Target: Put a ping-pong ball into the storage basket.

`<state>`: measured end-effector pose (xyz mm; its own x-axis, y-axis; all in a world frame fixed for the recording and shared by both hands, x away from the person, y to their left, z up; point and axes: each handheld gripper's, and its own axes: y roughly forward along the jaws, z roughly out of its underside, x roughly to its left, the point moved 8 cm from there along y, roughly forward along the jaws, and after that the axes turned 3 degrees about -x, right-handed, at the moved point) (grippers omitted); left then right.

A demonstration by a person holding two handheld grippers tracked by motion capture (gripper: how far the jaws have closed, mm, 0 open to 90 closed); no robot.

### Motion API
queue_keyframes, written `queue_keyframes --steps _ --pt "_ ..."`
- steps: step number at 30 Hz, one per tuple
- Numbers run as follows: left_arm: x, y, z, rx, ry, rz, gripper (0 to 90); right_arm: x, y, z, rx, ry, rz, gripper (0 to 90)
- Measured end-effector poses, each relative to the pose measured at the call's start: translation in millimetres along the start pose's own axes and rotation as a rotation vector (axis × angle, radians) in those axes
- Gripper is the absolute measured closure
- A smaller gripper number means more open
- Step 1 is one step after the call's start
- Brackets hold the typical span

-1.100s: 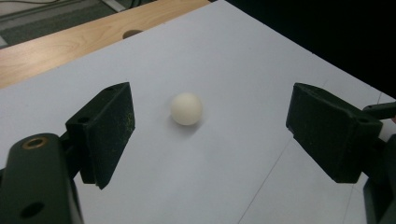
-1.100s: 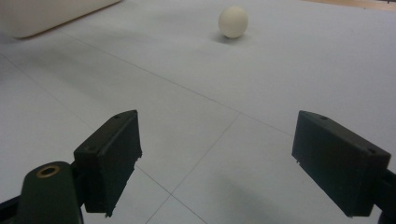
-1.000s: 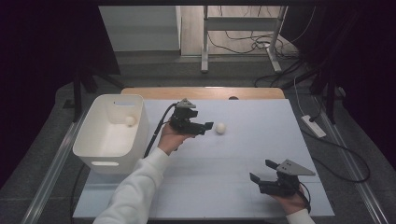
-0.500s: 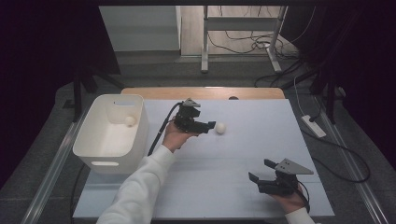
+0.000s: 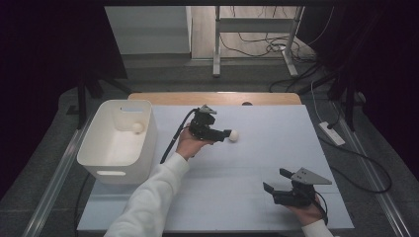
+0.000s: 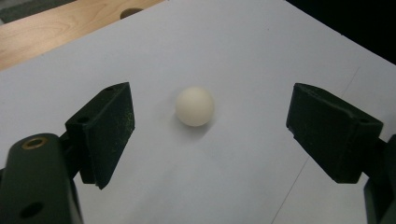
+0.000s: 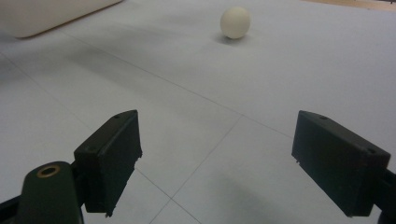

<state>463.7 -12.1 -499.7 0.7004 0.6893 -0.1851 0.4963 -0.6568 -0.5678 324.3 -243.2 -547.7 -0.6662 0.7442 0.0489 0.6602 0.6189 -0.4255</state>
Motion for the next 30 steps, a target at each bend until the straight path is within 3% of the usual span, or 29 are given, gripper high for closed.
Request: queue_keyframes --steps 12,30 --pt "-3.7 16.3 2.0 0.027 0.046 -0.007 16.0 -0.1 0.8 -0.5 -0.001 -0.001 -0.004 15.4" --pt "-2.7 29.0 3.0 0.046 0.044 -0.003 15.9 0.4 2.4 -0.2 0.002 0.001 -0.007 15.5"
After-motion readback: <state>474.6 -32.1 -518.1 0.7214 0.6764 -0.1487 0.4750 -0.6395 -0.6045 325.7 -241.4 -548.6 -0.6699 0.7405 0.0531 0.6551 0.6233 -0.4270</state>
